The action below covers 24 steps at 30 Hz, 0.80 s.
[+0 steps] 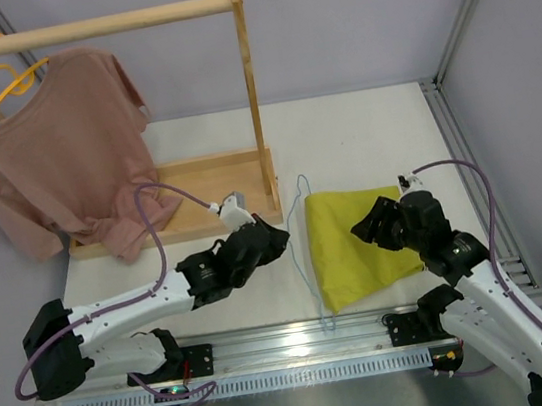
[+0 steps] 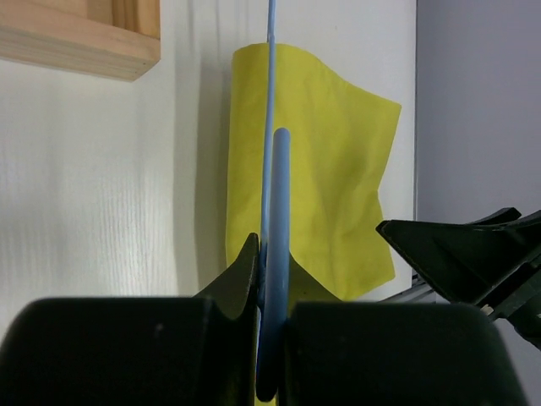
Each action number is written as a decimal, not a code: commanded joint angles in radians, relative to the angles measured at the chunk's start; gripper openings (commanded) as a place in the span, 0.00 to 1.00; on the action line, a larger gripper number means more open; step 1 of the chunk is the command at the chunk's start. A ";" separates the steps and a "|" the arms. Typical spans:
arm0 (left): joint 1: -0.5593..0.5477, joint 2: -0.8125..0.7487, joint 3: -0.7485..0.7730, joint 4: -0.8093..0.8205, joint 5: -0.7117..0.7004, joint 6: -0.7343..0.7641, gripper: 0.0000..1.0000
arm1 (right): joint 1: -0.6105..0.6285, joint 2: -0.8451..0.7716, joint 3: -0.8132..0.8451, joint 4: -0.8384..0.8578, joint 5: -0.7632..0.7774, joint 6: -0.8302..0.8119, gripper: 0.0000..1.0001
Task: Place the trousers on the hanger
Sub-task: Pass the hanger from the left arm to the right
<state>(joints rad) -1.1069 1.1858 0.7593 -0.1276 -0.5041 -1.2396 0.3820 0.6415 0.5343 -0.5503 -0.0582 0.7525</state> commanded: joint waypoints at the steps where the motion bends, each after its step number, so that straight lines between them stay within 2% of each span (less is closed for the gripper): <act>1: -0.004 -0.022 0.093 0.022 -0.024 0.040 0.00 | 0.008 -0.009 0.000 0.023 -0.072 -0.025 0.54; 6: -0.002 -0.025 0.158 -0.024 -0.017 0.068 0.00 | 0.008 -0.063 -0.120 0.038 0.044 0.071 0.54; 9: -0.002 -0.018 0.218 -0.055 -0.004 0.088 0.00 | 0.006 -0.080 -0.163 0.079 0.046 0.097 0.54; 12: -0.004 0.006 0.290 -0.096 0.016 0.104 0.00 | 0.008 -0.072 -0.183 0.139 -0.023 0.093 0.54; 14: -0.002 0.021 0.328 -0.113 0.033 0.118 0.00 | 0.009 -0.069 -0.159 0.132 -0.069 0.047 0.54; 18: -0.004 0.044 0.379 -0.153 0.044 0.149 0.00 | 0.011 -0.124 0.022 0.034 -0.097 -0.059 0.56; 20: -0.002 0.060 0.403 -0.178 0.044 0.157 0.00 | 0.011 -0.166 0.076 0.036 -0.144 -0.097 0.57; 24: -0.004 0.071 0.442 -0.198 0.052 0.167 0.00 | 0.033 -0.120 0.183 0.082 -0.264 -0.114 0.57</act>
<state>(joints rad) -1.1069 1.2652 1.1278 -0.3767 -0.4595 -1.0855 0.3901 0.4995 0.6437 -0.5156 -0.2028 0.6956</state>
